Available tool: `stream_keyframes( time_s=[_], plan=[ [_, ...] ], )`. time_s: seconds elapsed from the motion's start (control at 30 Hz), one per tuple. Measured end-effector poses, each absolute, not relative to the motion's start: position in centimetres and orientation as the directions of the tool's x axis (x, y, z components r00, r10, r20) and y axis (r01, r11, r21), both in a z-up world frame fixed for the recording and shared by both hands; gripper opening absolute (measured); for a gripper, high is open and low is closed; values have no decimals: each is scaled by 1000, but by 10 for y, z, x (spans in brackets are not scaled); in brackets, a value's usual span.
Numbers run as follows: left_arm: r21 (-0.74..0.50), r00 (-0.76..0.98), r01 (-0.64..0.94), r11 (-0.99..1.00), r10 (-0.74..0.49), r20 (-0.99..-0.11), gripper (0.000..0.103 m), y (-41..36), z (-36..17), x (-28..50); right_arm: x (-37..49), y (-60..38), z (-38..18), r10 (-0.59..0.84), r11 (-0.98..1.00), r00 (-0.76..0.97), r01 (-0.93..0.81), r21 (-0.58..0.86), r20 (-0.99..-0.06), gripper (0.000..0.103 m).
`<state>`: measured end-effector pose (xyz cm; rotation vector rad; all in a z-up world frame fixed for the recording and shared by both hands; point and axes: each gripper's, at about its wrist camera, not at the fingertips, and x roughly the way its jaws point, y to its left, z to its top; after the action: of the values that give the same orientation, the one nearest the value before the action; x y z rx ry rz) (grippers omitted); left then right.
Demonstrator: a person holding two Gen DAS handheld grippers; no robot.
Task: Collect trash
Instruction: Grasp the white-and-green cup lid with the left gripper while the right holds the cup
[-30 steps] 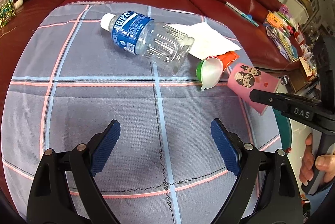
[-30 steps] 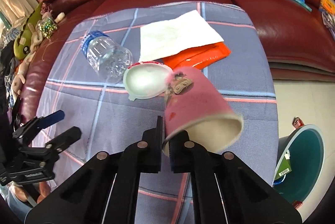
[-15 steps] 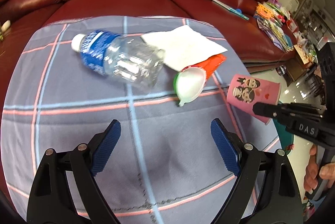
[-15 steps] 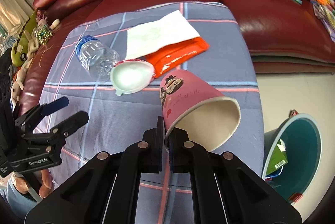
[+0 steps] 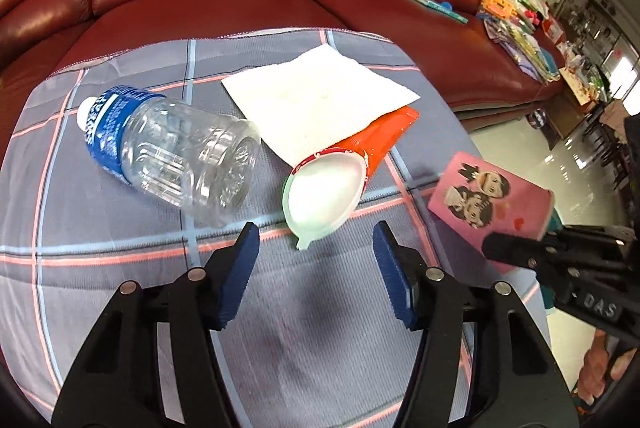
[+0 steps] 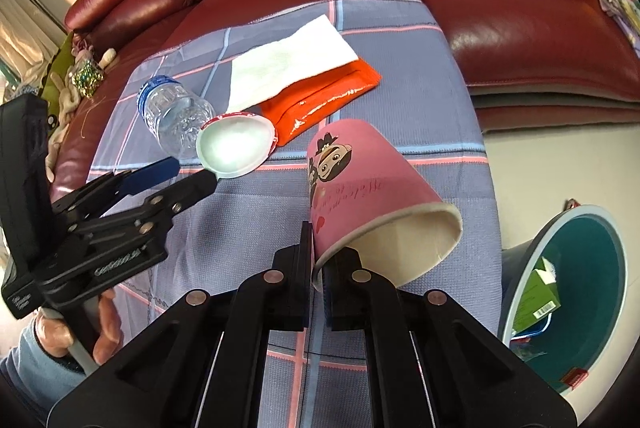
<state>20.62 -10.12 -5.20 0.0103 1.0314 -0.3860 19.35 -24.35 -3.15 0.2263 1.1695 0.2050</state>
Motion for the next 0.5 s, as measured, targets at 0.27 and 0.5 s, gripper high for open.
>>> stream_keyframes(
  time_s=[0.27, 0.5],
  plan=[
    [-175, 445, 301, 937, -300, -844, 54, -111, -63, 218, 192, -252, -39, 308, 947, 371, -31, 319, -876, 9],
    [-162, 425, 282, 946, -274, -863, 29, -116, -74, 227, 195, -256, -42, 323, 941, 372, -28, 337, -870, 9]
  ],
)
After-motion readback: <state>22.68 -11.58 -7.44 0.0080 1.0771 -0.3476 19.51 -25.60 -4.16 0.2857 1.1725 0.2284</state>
